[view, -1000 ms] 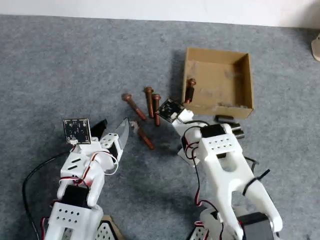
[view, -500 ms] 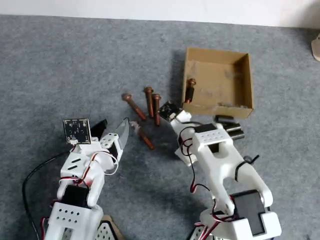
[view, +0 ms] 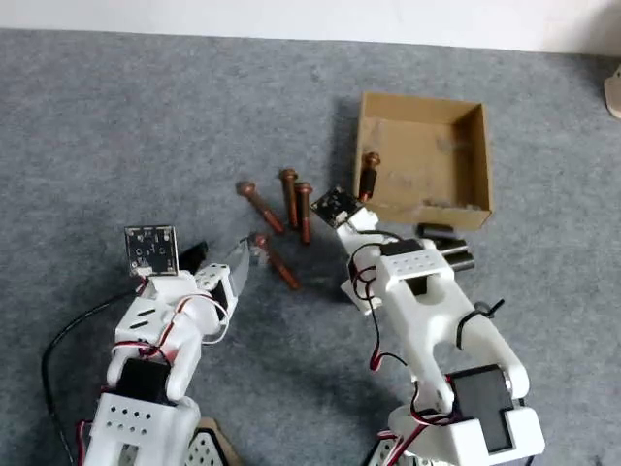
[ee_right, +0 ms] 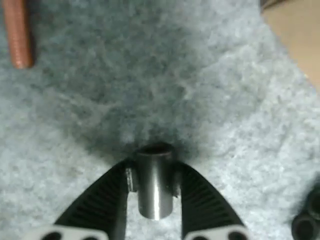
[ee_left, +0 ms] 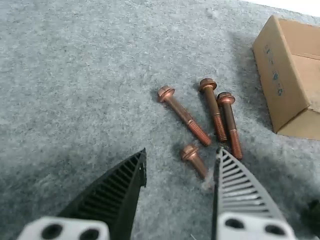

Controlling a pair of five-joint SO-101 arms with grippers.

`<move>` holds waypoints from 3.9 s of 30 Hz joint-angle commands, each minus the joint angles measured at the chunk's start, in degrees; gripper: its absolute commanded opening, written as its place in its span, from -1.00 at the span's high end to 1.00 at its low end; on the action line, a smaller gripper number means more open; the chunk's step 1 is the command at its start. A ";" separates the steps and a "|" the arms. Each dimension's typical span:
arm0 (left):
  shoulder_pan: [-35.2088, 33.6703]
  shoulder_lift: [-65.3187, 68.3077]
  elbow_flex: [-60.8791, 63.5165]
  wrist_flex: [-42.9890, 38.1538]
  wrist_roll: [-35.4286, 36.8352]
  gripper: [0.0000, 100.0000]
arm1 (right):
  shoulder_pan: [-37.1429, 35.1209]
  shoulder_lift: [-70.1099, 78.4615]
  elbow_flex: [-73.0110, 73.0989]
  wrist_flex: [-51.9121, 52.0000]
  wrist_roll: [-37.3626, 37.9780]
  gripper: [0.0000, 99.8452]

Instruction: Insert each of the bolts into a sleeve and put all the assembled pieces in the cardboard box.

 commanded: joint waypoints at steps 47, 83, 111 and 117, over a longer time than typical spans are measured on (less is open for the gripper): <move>11.47 72.48 -40.04 -8.62 29.54 0.58 | -0.66 1.19 -0.13 -1.63 -0.44 0.99; 4.53 82.15 -46.64 -8.62 22.95 0.99 | -0.84 -5.05 6.64 -8.48 -0.62 0.99; 6.29 68.79 -40.22 -19.60 -0.09 0.99 | -2.95 -22.81 27.30 -34.77 -2.46 0.99; 11.30 59.21 -40.04 -19.25 -5.80 0.99 | -2.86 -35.47 38.73 -45.32 -2.55 0.99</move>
